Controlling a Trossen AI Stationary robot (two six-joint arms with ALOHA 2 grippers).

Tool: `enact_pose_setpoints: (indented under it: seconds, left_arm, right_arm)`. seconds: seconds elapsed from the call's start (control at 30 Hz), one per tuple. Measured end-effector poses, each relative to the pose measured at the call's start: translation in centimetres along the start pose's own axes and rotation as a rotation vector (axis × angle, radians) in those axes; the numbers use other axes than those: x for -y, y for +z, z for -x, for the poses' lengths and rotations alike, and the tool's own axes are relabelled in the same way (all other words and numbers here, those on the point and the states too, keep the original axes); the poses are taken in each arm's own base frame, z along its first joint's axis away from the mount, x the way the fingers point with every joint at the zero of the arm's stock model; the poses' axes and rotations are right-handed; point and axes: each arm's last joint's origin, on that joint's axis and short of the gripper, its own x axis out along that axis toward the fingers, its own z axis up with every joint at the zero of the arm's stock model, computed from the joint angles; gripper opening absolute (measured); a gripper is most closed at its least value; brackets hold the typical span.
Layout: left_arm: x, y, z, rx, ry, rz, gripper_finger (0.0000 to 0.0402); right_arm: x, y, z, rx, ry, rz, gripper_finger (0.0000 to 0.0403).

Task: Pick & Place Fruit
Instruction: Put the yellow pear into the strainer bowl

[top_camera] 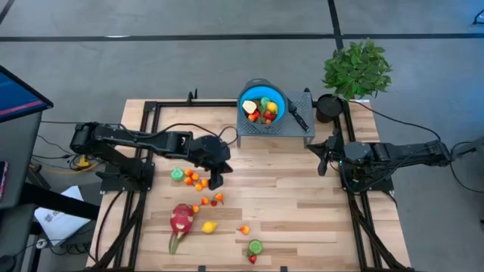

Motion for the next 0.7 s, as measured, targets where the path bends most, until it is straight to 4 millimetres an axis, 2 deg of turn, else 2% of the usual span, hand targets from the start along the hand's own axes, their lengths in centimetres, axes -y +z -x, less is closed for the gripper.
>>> enact_pose_setpoints:
  seconds: [0.17, 0.33, 0.5, 0.7]
  left_arm:
    - [0.2, -1.9, 0.1, -0.143, 0.145, 0.015, 0.0002]
    - [0.0, -4.2, -0.5, -0.22, 0.168, 0.051, 0.0002]
    - [-0.5, -7.0, -1.2, -0.212, 0.158, 0.102, 0.0002]
    - [-1.2, -9.7, -0.5, -0.116, 0.129, 0.196, 0.0002]
  right_arm:
    - [0.0, 0.0, 0.0, 0.0, 0.0, 0.0, 0.0]
    - [0.0, 0.0, 0.0, 0.0, 0.0, 0.0, 0.0]
    - [0.0, 0.0, 0.0, -0.003, -0.001, 0.001, 0.0]
    - [0.0, -0.1, 0.0, -0.007, -0.003, 0.003, 0.0]
